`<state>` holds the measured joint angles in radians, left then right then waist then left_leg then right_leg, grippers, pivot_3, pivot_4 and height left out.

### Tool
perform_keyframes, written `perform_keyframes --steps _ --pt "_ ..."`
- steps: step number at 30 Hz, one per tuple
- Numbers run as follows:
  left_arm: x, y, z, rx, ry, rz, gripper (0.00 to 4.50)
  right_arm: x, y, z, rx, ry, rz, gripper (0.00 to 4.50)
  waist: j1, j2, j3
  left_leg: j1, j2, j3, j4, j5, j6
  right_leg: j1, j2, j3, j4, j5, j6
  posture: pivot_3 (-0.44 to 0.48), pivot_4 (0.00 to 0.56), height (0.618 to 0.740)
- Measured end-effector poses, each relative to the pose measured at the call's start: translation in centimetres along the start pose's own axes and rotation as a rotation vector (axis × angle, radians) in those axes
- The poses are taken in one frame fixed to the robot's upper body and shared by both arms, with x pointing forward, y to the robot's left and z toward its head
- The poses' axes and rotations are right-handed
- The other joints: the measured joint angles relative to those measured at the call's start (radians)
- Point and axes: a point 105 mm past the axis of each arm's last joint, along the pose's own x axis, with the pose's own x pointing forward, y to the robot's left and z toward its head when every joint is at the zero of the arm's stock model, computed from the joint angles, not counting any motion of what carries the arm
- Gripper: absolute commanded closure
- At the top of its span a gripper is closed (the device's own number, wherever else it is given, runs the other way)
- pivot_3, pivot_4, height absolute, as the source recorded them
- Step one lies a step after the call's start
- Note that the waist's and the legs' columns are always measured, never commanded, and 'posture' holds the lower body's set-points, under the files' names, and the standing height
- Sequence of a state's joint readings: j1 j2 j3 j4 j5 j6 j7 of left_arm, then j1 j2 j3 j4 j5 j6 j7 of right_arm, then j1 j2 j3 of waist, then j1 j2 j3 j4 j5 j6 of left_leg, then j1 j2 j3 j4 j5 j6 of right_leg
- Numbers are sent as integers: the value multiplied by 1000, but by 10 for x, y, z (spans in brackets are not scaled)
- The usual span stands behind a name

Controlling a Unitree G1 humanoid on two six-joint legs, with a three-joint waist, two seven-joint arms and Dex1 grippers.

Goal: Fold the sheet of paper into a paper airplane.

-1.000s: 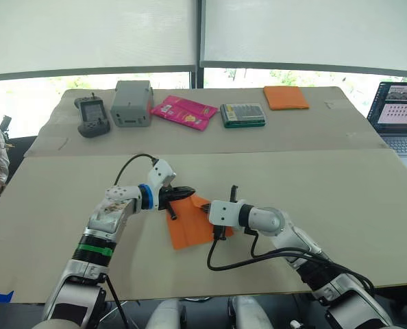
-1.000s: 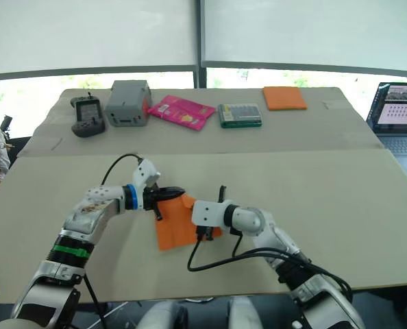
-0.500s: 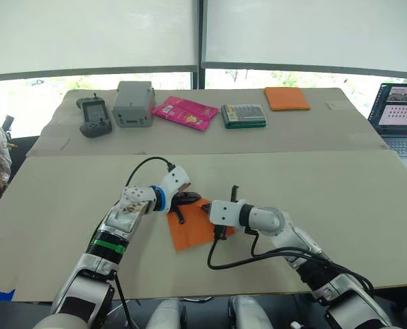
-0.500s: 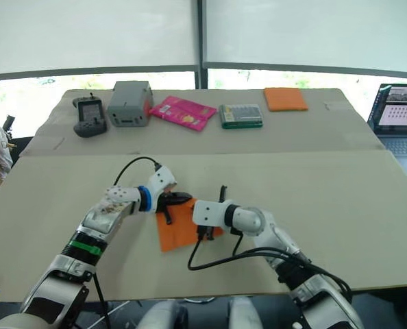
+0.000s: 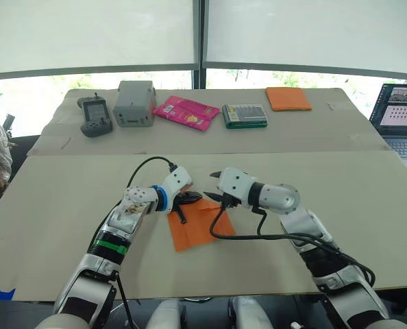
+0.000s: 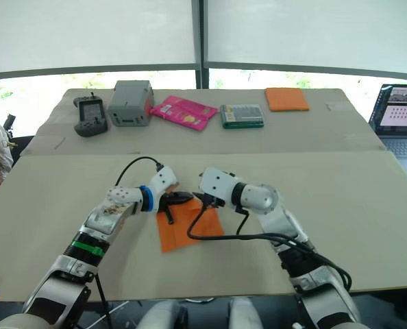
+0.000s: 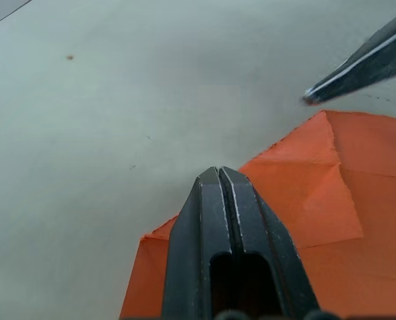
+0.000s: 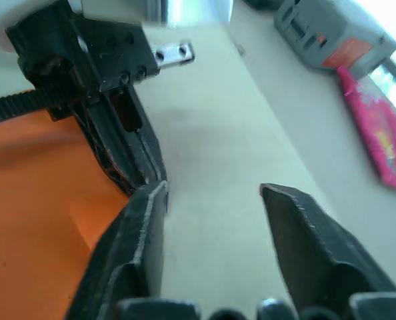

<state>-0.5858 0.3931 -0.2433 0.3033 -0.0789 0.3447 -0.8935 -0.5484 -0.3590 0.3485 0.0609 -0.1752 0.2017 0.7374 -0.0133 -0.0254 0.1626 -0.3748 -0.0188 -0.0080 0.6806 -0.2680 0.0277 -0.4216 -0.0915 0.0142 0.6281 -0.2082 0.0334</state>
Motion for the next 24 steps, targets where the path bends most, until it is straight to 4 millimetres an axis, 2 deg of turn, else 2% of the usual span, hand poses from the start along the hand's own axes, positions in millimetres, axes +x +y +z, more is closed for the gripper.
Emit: perform_keyframes --steps 2,4,8,14,21,24 --pt "-1 -1 0 4 -3 5 4500 2 4 -11 37 44 8 3791 0 0 0 -1 0 0 0 0 0 -1 0 0 0 0 0 0 150 740" --pt "-6 -1 -3 2 -2 16 4500 5 7 -13 73 51 9 4478 -5 0 0 0 0 0 0 0 0 -1 0 0 0 0 0 0 150 740" --pt "-10 -2 -5 9 -1 23 4500 11 21 -19 163 74 23 4478 -7 0 0 0 1 -1 -1 0 0 -1 1 0 0 0 0 0 150 740" --pt "-11 -2 -7 -3 -1 27 4500 14 24 -17 226 71 17 4478 -7 0 -1 2 1 0 -1 0 0 0 0 1 1 0 0 0 150 740" --pt "-9 -3 -6 -10 -7 22 4500 11 24 -20 236 85 -12 4478 -3 0 -1 2 0 0 -1 0 0 0 0 1 1 0 0 0 150 740" --pt "-7 -4 -5 -12 -10 15 4500 3 25 -24 231 98 -25 4478 1 0 -1 2 0 0 -1 0 0 1 0 0 0 0 0 0 150 740"
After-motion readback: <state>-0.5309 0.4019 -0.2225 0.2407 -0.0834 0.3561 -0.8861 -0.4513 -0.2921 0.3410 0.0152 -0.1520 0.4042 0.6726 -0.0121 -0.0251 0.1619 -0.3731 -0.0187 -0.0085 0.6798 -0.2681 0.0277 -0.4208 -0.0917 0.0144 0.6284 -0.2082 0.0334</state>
